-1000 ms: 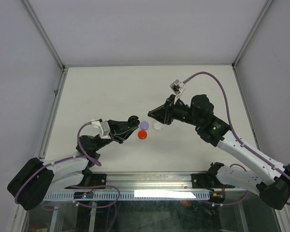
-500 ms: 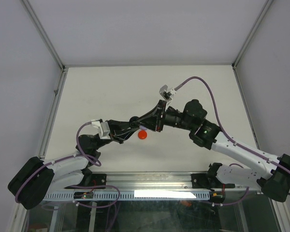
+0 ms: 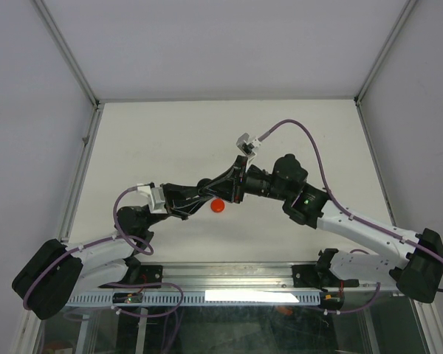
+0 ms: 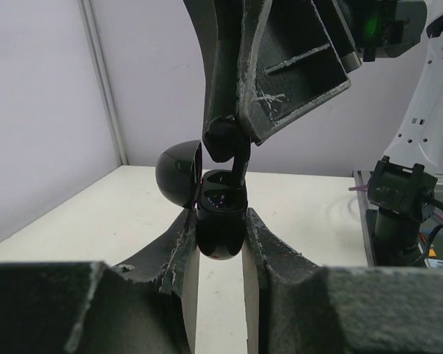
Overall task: Insert the wireless bluetooth earbuds into the charging case
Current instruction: Place the earbud in the charging case.
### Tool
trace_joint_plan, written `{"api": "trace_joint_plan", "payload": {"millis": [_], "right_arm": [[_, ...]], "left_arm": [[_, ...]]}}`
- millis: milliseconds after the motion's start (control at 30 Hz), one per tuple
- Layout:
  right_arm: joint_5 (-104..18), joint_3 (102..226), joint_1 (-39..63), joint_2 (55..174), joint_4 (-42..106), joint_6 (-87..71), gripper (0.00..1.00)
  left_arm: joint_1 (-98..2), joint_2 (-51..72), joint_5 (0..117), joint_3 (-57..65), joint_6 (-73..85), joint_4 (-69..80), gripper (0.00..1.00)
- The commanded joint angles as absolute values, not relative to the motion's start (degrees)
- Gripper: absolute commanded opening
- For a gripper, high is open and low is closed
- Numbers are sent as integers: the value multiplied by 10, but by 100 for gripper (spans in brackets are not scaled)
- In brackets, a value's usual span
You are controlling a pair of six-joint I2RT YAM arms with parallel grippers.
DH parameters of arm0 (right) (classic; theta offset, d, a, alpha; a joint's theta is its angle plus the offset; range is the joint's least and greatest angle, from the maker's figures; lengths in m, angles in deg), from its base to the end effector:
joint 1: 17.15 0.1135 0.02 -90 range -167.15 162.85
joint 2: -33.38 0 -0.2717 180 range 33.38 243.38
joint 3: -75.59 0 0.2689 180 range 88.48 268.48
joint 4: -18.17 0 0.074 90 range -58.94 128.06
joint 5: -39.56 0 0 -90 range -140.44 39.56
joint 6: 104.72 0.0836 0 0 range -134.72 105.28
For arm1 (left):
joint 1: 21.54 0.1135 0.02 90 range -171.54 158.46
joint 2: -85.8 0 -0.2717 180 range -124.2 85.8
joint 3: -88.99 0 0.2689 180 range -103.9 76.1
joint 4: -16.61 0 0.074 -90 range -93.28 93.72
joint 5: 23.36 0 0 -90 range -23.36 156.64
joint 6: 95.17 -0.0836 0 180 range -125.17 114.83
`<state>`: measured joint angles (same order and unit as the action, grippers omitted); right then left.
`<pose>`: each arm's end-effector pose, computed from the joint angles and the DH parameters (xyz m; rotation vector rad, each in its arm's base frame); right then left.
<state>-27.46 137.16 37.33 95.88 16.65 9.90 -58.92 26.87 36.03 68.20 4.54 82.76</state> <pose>0.1561 0.2748 0.3517 -0.7781 1.5583 1.3651 0.1491 -0.1675 0.2487 0.7529 0.9524 -1.0119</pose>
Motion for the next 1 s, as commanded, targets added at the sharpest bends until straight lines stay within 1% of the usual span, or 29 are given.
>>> {"api": "trace_joint_plan", "payload": {"millis": [0,533,967], "right_arm": [[-289,1372,378,960,124,108,6],[-298,1366,380,965,125,120,6],[-342,1361,381,954,159,118,12]], "left_arm": [[-585,270,344,663,51,874,6],[-585,276,362,669,56,885,6],[-585,278,397,679,58,891,5]]}}
